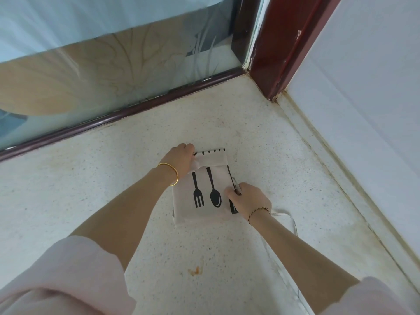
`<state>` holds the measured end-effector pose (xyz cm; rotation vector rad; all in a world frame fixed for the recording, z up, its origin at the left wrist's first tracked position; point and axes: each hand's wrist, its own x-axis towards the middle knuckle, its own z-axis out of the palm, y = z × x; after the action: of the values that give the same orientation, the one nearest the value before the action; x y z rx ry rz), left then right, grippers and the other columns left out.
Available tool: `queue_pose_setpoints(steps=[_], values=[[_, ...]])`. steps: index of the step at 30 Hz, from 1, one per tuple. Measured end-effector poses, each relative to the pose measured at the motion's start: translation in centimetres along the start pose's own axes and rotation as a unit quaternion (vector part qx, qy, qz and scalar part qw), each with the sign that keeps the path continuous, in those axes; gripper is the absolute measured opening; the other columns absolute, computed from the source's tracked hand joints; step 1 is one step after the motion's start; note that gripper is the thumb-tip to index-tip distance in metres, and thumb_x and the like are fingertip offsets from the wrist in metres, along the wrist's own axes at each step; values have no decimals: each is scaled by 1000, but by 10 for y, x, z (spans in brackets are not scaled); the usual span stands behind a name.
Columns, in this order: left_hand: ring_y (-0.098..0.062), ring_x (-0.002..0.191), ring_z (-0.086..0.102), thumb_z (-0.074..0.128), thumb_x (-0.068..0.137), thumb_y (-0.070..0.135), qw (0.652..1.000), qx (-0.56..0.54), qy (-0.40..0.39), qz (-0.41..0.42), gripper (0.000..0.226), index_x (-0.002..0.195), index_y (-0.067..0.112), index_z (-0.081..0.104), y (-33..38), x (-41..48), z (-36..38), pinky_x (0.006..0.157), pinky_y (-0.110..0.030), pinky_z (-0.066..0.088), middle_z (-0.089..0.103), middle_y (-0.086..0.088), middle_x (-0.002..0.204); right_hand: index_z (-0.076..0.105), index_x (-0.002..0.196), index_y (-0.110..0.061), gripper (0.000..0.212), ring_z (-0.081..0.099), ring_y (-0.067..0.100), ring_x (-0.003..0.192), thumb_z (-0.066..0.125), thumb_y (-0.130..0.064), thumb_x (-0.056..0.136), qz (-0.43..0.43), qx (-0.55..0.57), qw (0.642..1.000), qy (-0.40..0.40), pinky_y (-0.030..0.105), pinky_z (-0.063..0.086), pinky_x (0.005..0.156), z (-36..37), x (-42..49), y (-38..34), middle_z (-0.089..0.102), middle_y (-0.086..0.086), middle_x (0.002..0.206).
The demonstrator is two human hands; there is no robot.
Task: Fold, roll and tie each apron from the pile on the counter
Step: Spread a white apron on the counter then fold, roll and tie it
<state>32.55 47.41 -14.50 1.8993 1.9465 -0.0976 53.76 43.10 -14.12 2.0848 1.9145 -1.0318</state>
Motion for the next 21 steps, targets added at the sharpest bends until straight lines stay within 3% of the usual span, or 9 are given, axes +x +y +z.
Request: queue_pose_setpoints(steps=[5,8,11,13,15,17,19,21], values=[[-29,95,49,40,98,16,1000,1,6,-27,18,111,4,43,3,-2,5,78,-35,41,49,-16,108,42,68,-21,35,47,14,59,35,-45,92,8,-33,999,16,22,34,53,5,2,-2,50,-4,66],[-31,102,46,45,92,12,990,78,110,-44,26,116,3,43,13,-13,8,88,-38,42,47,-15,115,43,70,-20,35,48,14,61,34,-44,94,14,-51,999,14,22,35,55,7,3,-5,51,-4,68],[-36,109,50,48,88,17,972,87,216,32,27,111,4,54,29,-33,26,93,-45,42,51,-17,122,39,65,-22,37,45,13,58,35,-44,95,21,-73,997,12,22,32,51,5,5,-8,47,-5,64],[-35,126,43,35,93,32,979,86,171,76,41,123,10,53,37,-44,42,104,-49,36,46,-16,137,40,65,-22,38,49,15,62,36,-46,94,21,-78,997,6,22,33,51,5,6,-10,48,-5,65],[-30,144,14,15,95,45,989,111,83,53,59,146,18,29,38,-51,55,116,-50,12,17,-13,156,40,68,-22,38,51,16,65,39,-50,93,15,-57,998,-14,24,34,53,5,7,-8,48,-5,67],[-25,145,-10,3,92,51,992,117,39,22,65,151,22,4,33,-51,65,116,-47,-8,-8,-7,158,40,72,-21,36,48,16,64,45,-52,90,4,3,1000,-30,25,35,55,1,7,-2,48,-5,69],[-24,144,-15,-4,91,53,991,127,44,19,67,151,23,-1,31,-50,68,115,-47,-12,-13,-6,158,44,78,-22,30,47,14,64,48,-50,89,3,24,1000,-16,25,36,57,-14,5,6,51,-5,72],[-23,144,-17,-4,91,53,991,126,41,22,67,150,24,-3,32,-48,69,116,-47,-12,-15,-6,157,53,84,-24,30,53,13,66,48,-53,89,8,-24,999,30,23,38,58,-38,4,13,57,-6,75]])
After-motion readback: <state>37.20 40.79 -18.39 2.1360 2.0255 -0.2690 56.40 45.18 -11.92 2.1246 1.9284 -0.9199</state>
